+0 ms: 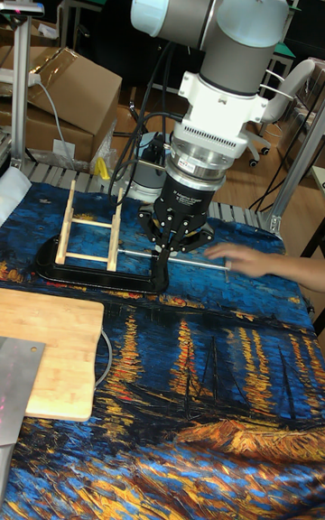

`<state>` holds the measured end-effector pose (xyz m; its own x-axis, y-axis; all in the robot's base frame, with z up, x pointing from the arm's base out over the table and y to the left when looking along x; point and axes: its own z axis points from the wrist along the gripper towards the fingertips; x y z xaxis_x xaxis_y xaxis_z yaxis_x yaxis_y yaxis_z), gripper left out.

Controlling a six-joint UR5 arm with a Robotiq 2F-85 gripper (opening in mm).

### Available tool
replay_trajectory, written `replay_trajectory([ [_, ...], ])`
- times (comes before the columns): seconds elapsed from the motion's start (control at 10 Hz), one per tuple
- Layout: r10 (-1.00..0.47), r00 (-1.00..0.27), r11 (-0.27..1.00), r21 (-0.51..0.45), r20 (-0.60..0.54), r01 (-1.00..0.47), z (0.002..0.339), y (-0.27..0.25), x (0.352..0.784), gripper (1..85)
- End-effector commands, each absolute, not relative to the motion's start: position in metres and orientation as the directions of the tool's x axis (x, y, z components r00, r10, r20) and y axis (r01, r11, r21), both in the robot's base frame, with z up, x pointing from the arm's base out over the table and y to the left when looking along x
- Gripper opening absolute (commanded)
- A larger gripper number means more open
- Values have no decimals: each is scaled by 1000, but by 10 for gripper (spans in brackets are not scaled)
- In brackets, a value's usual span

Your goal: Put the knife on the knife rack

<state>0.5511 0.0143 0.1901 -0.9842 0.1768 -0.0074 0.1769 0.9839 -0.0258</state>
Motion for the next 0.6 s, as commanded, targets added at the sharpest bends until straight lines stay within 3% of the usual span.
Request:
replay_trajectory([
  [0.0, 199, -980, 980, 14, -11, 199, 190, 20, 551, 10],
  [0.2, 188, -981, 982, 18, -41, 188, 196, 19, 556, 10],
  [0.3, 191, -980, 981, -14, -54, 192, 185, 10, 561, 10],
  [0.5, 202, -978, 979, 19, -48, 201, 167, 15, 560, 10],
])
